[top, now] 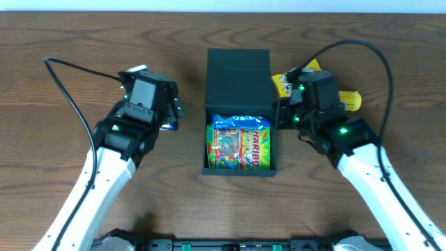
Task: Pack container
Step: 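Release the Oreo pack and lift left gripper out of box, then grasp the yellow Halls bag with the right gripper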
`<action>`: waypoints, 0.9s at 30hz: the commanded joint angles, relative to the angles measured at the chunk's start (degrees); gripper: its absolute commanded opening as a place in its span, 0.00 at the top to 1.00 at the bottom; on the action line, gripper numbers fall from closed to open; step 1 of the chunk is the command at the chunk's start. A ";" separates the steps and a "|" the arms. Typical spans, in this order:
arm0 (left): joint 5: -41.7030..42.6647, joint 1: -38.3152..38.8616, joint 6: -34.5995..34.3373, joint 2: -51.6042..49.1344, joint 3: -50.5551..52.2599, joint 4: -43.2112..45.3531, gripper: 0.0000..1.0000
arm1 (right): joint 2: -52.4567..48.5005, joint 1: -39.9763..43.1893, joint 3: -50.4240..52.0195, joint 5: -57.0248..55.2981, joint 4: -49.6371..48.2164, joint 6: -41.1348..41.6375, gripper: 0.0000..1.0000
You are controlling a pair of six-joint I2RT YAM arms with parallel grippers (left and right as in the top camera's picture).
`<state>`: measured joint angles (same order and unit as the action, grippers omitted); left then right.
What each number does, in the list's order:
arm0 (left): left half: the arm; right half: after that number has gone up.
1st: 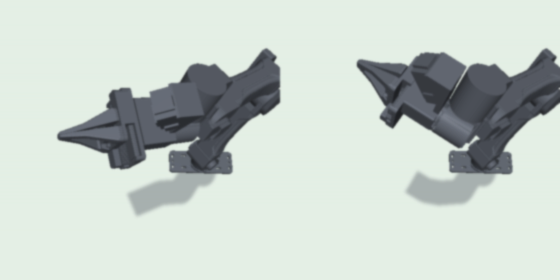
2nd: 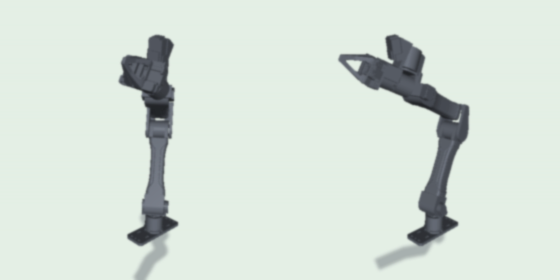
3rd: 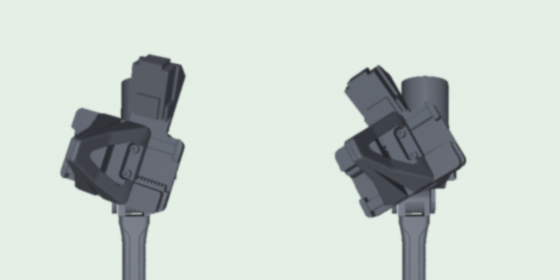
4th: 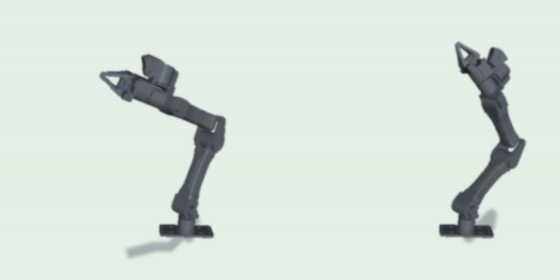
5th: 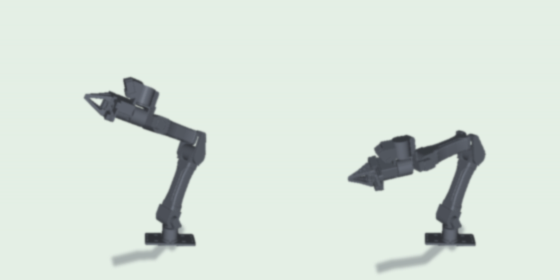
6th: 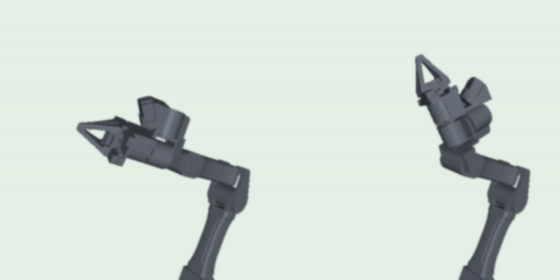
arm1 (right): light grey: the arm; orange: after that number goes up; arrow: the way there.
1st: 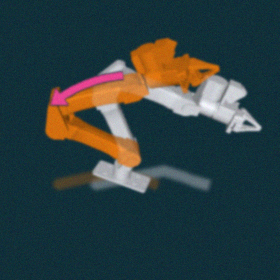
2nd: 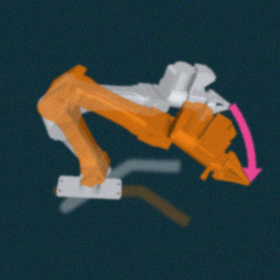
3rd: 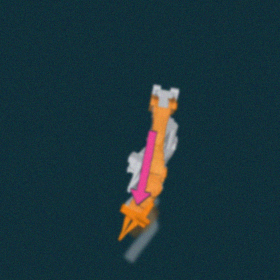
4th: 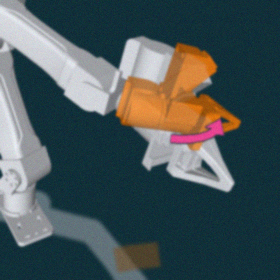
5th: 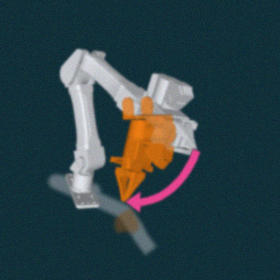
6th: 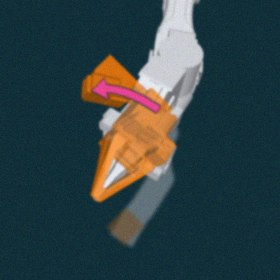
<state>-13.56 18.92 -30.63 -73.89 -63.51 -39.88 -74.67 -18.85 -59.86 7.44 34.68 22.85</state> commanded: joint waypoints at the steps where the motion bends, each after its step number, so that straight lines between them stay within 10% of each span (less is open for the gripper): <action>1: 4.37 -2.40 -1.29 -3.15 2.38 -0.44 0.05 | 0.20 3.56 -0.42 -6.51 2.45 1.18 0.99; 6: 5.75 -2.71 -1.29 -5.88 2.51 -0.55 0.05 | -3.45 10.62 -0.35 -14.80 0.20 1.05 0.79; 8: 5.73 -2.71 -1.27 -5.88 2.51 -0.57 0.05 | -6.10 13.81 -0.35 -14.99 -1.79 -0.72 0.45; 11: 5.75 -2.71 -1.25 -5.88 2.51 -0.66 0.05 | -11.43 19.19 -0.37 -12.07 -2.97 0.57 0.20; 17: 5.97 -2.71 -1.29 -5.88 2.51 -0.17 0.05 | -19.71 25.22 -0.37 -1.73 -5.03 15.30 0.18; 27: 6.16 -2.71 -1.27 -5.88 2.51 0.68 0.05 | -33.75 17.92 -19.67 -4.48 -6.62 5.38 0.14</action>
<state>-7.62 16.49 -31.51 -79.92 -61.01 -39.11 -105.80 0.14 -76.09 6.11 27.57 32.16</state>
